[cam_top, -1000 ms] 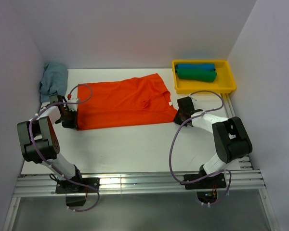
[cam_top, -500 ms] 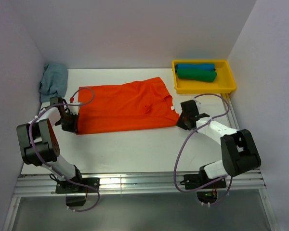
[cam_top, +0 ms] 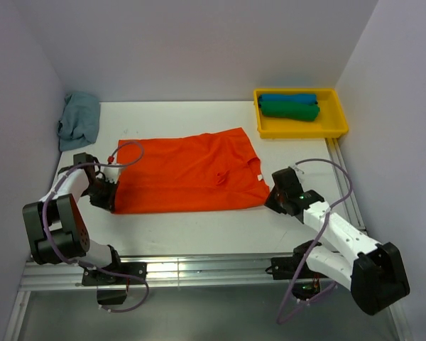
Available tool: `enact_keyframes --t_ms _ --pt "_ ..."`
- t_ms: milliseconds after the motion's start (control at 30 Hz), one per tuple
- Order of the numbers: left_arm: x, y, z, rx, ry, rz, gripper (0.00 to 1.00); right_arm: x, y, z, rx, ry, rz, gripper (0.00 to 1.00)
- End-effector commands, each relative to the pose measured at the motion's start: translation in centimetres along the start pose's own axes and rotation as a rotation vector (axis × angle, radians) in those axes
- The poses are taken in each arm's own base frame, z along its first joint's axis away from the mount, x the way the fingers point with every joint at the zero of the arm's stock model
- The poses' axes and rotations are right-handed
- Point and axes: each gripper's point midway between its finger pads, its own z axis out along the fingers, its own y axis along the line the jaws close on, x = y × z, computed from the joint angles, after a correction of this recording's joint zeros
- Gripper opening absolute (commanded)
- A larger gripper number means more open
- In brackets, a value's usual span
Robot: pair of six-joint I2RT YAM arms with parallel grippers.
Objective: Roll the t-shirts
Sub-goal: Fold the tshirt
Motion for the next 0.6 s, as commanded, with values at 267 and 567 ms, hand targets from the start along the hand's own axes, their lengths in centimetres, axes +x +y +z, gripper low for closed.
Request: enact_keyframes --t_ms 267,567 --pt "3.9 -1.4 -1.7 -0.012 0.071 0.084 0.0 5.3 -2.4 -1.9 0.053 0.074 0.034 0.08" --pt "2.2 -2.0 -3.1 0.039 0.04 0.086 0.47 4.2 -2.3 -2.8 0.07 0.038 0.017 0.52"
